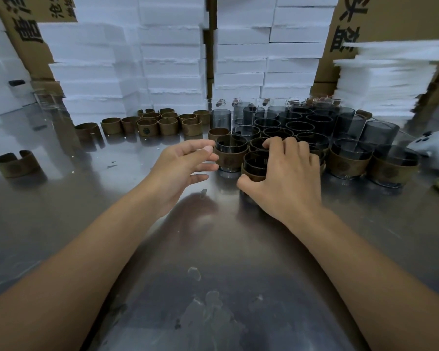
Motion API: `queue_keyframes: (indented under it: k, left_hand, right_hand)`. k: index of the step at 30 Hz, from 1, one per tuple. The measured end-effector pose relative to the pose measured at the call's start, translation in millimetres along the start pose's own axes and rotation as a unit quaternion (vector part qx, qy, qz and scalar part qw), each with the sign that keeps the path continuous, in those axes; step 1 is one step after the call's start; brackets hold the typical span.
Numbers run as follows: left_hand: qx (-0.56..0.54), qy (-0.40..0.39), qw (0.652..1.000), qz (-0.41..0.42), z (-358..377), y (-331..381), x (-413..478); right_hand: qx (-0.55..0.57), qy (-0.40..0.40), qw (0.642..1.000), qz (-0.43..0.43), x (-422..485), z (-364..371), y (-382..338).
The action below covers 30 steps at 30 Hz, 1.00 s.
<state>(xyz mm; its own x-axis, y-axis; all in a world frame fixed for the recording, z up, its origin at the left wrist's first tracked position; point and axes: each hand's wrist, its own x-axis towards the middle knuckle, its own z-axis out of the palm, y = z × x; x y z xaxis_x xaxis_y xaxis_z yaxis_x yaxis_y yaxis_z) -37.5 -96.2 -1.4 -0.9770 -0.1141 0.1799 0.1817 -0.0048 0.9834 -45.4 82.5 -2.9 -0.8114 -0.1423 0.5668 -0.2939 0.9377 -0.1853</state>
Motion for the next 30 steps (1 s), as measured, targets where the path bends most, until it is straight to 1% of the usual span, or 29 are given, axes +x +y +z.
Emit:
queue_keyframes:
  k: [5, 14, 21, 30]
  left_hand:
    - [0.002, -0.002, 1.0, 0.002, -0.3, -0.6, 0.0]
    - [0.01, 0.0, 1.0, 0.002, 1.6, -0.7, -1.3]
    - [0.011, 0.002, 1.0, -0.004, 2.9, -0.1, -2.5]
    - [0.014, 0.005, 1.0, -0.01, 6.0, 0.8, -5.9]
  right_hand:
    - [-0.026, 0.012, 1.0, -0.004, 1.3, 1.0, 0.9]
    - [-0.044, -0.013, 0.999, 0.0, 4.1, 2.1, 8.9]
    - [-0.026, -0.047, 0.999, -0.001, 8.8, 6.0, 15.0]
    - [-0.022, -0.055, 0.998, 0.004, 12.6, 10.2, 20.3]
